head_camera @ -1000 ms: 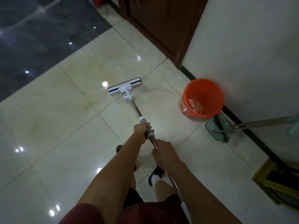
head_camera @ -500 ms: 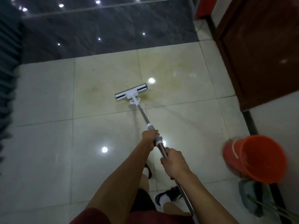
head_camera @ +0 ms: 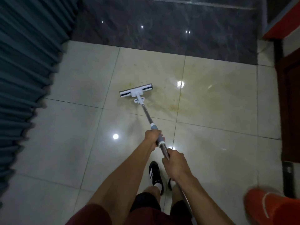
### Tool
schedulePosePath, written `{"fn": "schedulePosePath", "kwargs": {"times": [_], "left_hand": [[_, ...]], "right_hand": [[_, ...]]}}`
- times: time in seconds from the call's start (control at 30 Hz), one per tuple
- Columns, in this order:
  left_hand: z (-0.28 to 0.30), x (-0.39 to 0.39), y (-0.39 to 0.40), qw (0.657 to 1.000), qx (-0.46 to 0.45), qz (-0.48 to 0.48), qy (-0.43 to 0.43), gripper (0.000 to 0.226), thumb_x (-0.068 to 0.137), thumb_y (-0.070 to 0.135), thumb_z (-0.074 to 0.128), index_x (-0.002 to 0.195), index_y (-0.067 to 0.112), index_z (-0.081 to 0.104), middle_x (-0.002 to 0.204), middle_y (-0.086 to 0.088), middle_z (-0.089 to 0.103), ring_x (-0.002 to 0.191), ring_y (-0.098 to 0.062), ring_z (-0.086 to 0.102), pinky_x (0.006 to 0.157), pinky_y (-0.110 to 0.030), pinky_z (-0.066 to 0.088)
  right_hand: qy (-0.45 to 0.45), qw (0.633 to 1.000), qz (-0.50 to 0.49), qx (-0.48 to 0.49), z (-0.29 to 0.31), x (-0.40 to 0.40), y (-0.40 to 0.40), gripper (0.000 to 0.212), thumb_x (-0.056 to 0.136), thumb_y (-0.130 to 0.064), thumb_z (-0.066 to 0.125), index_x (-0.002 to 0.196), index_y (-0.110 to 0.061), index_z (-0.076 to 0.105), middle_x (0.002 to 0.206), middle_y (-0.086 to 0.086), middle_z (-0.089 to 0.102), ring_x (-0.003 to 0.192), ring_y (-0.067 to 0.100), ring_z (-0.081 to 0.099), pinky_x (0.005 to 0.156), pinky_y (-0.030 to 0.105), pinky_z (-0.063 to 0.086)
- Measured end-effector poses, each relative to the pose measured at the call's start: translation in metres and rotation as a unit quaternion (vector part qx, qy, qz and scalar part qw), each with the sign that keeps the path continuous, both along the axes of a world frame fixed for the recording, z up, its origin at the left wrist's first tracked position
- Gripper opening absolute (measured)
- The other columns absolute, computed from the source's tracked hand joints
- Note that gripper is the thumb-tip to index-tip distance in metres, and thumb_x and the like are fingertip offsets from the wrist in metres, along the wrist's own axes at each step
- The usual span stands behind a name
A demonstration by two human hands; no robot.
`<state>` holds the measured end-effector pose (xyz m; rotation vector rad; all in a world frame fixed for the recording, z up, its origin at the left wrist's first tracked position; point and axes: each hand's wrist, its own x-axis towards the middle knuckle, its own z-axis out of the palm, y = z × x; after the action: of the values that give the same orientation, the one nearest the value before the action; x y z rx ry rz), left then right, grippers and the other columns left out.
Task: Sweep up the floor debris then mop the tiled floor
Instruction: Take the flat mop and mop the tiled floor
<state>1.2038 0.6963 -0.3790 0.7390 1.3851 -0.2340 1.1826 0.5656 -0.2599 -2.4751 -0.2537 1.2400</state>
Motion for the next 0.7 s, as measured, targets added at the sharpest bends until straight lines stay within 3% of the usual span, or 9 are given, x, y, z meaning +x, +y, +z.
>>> {"fn": "schedulePosePath", "kwargs": {"times": [0.1,0.23,0.43,0.53,0.7], "left_hand": [[-0.005,0.021,0.026,1.0,0.003,0.021,0.009,0.006,0.097,-0.001,0.059,0.099,-0.005,0.055,0.079,-0.016,0.059,0.061,-0.03,0.058,0.06,-0.042,0.053],[-0.014,0.057,0.059,0.998,-0.003,0.068,0.016,0.008,0.097,-0.001,0.059,0.09,-0.005,0.056,0.078,-0.016,0.06,0.06,-0.03,0.057,0.057,-0.04,0.053],[-0.03,0.111,0.102,0.994,-0.022,0.104,0.027,0.011,0.096,0.0,0.061,0.102,-0.006,0.055,0.085,-0.02,0.062,0.063,-0.032,0.06,0.062,-0.044,0.054],[-0.033,0.134,0.119,0.991,-0.031,0.124,0.029,0.013,0.095,0.0,0.061,0.105,-0.006,0.056,0.086,-0.02,0.063,0.065,-0.032,0.062,0.061,-0.043,0.054],[-0.039,0.167,0.171,0.989,-0.028,0.143,0.023,0.015,0.095,0.0,0.061,0.109,-0.005,0.056,0.087,-0.019,0.061,0.067,-0.031,0.06,0.061,-0.042,0.053]], "right_hand": [[-0.002,1.0,0.024,-0.011,-0.007,0.026,0.028,0.019,0.096,-0.018,0.052,0.113,-0.015,0.06,0.091,0.003,0.061,0.079,0.021,0.064,0.073,0.034,0.058],[-0.012,0.997,0.075,-0.023,-0.024,0.067,0.063,0.026,0.097,-0.015,0.046,0.122,-0.019,0.054,0.08,-0.002,0.053,0.07,0.017,0.056,0.066,0.031,0.053],[-0.029,0.995,0.081,-0.053,-0.04,0.128,0.11,0.029,0.097,-0.012,0.047,0.124,-0.023,0.051,0.071,-0.008,0.047,0.057,0.003,0.047,0.045,0.019,0.031],[-0.029,0.994,0.086,-0.057,-0.043,0.156,0.127,0.028,0.098,-0.015,0.047,0.123,-0.026,0.053,0.07,-0.011,0.049,0.057,0.002,0.048,0.049,0.018,0.038],[0.006,0.991,0.128,-0.024,-0.043,0.196,0.179,0.034,0.1,-0.015,0.049,0.134,-0.022,0.047,0.082,-0.007,0.055,0.064,0.007,0.051,0.05,0.015,0.035]]}}
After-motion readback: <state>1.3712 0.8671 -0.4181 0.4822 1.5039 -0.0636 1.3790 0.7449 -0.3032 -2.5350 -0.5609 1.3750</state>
